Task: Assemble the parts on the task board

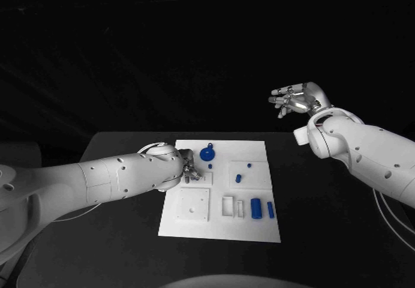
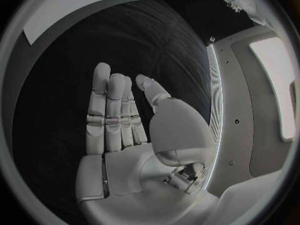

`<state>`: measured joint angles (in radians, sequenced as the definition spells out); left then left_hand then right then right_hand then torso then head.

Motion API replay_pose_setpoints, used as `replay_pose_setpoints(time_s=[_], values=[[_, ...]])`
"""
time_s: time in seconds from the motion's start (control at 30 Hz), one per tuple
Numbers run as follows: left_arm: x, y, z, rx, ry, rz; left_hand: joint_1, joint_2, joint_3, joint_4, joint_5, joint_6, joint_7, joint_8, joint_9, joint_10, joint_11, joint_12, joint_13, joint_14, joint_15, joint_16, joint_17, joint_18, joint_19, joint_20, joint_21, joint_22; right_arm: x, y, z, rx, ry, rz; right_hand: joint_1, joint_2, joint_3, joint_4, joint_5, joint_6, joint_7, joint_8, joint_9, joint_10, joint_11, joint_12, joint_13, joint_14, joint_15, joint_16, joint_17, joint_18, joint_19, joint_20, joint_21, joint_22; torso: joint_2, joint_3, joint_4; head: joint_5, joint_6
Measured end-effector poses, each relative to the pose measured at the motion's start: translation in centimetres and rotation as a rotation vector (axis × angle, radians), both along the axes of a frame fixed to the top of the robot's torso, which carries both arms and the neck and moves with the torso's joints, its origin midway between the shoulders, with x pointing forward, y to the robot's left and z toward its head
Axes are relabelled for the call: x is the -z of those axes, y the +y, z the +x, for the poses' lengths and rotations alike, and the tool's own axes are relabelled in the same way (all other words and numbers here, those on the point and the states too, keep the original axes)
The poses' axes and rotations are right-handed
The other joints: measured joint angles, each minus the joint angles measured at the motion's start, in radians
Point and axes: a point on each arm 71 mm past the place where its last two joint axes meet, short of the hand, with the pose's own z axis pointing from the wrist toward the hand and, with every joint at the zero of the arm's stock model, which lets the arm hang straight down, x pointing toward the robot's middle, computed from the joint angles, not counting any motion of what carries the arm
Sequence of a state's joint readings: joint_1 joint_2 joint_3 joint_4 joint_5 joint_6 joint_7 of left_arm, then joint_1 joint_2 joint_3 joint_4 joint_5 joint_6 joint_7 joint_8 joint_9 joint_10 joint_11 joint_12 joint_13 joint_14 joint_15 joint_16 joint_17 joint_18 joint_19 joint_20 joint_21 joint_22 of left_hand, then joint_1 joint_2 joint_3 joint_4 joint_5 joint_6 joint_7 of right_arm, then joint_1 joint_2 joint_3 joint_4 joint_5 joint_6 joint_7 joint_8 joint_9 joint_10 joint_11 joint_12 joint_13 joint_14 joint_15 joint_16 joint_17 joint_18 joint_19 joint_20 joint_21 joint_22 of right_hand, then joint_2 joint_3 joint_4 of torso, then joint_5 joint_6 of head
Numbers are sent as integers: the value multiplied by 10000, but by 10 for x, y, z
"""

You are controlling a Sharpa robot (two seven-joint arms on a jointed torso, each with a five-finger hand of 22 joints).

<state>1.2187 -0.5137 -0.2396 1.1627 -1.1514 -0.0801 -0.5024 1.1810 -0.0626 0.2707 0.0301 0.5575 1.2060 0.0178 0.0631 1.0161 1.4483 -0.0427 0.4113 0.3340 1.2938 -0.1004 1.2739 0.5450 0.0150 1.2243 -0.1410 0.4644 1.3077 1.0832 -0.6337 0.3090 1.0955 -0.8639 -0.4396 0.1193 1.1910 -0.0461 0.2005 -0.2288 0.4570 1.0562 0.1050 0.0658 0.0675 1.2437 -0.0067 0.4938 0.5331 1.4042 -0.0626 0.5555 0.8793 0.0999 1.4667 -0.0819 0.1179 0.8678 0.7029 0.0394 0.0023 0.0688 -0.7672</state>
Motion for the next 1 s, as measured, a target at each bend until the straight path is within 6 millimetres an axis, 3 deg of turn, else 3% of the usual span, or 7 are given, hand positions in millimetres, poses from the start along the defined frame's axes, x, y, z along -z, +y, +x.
replay_pose_setpoints(time_s=[1.0], values=[[3, -1, 2, -31, 95, 27, -2, 2, 0, 0, 30, 11, -30, -3, 10, 1, -1, 0, 6, 4, -58, 0, -9, 0, 0, 0, 0, -3, 0, 1, 0, -76, 33, 0, 0, 0, 43, -43, 0, 50, 21, 0, 0, 0, 1, 0, -8, 0, 0, 0, 8, 0, 0, 0, 40, -65, 1, 4, -4, -27, -53]])
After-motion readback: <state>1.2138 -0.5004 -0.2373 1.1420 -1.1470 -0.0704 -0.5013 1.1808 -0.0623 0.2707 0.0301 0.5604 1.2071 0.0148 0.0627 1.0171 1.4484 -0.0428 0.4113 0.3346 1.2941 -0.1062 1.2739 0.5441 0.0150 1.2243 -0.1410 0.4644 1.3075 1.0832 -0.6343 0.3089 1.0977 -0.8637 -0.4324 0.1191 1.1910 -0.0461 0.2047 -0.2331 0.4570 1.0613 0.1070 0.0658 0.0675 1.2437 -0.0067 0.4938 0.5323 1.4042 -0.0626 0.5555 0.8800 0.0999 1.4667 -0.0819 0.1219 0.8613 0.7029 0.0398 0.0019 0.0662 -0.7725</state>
